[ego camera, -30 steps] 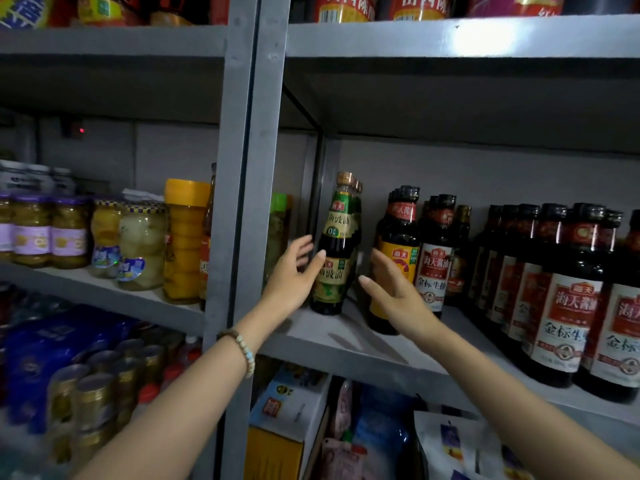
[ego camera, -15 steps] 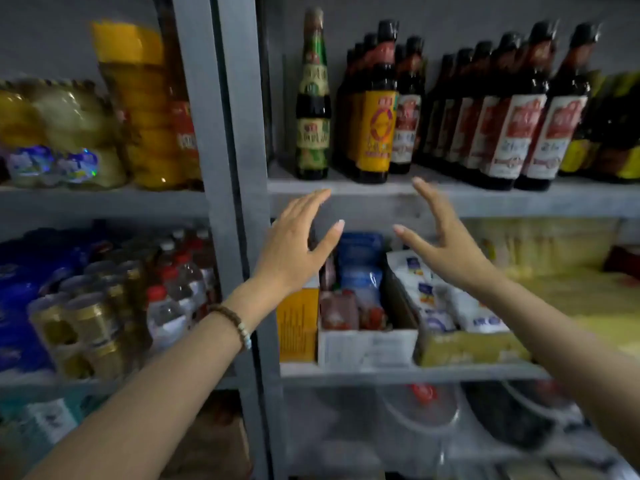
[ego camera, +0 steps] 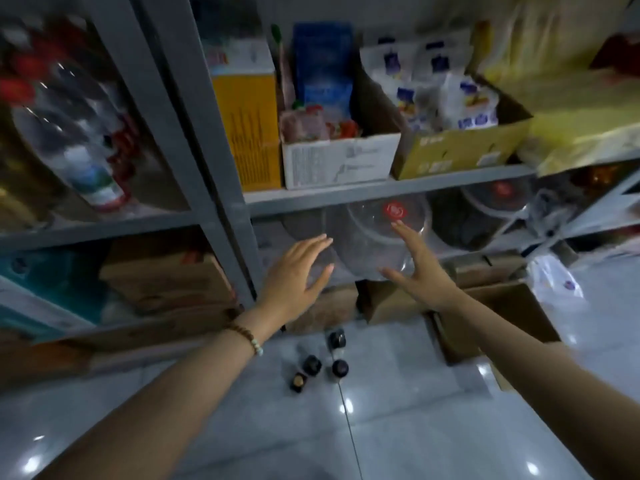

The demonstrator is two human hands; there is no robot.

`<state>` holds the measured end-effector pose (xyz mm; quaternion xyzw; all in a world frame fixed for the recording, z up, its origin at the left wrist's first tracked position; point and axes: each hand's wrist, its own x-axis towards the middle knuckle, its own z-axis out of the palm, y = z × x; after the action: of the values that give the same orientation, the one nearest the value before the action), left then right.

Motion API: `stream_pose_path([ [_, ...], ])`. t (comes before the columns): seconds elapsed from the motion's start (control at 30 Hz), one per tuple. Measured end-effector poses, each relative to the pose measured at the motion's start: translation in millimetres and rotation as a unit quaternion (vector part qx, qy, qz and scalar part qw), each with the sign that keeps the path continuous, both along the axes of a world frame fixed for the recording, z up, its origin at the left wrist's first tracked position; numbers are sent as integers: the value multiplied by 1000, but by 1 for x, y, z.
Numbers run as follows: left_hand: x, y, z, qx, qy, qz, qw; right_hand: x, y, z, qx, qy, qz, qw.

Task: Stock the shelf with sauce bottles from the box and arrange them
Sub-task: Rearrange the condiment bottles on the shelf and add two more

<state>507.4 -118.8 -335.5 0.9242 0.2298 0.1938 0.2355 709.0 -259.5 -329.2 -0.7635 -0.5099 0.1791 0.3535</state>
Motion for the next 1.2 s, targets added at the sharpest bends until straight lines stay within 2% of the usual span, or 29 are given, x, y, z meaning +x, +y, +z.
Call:
stream_pose_path([
  [0.13,-14,-12,-105,-37,89,17,995,1,-23,-101,-83,43,-26,995],
  [0.3,-28,-21,-232,-115,170,57,977,-1,-37,-232,-133,110,-44,984],
  [0.57,-26,-19,-447,-221,239,81,942,-11,-35,-455,-210,124,-52,969],
  [0.73,-19,-12,-573,-273,238,77,929,-9,-30,-575,-218,154,-25,964],
  [0.83,-11,3,-626,-319,209,66,922,-5,-13,-622,-189,189,-27,963],
  [0.97,4,28,-670,-377,213,15,901,18,14,-658,-118,225,-71,964],
  [1.07,13,39,-686,-362,229,-22,904,33,26,-682,-95,221,-84,967],
  [1.2,18,45,-691,-332,246,-53,909,41,44,-705,-82,201,-47,975],
])
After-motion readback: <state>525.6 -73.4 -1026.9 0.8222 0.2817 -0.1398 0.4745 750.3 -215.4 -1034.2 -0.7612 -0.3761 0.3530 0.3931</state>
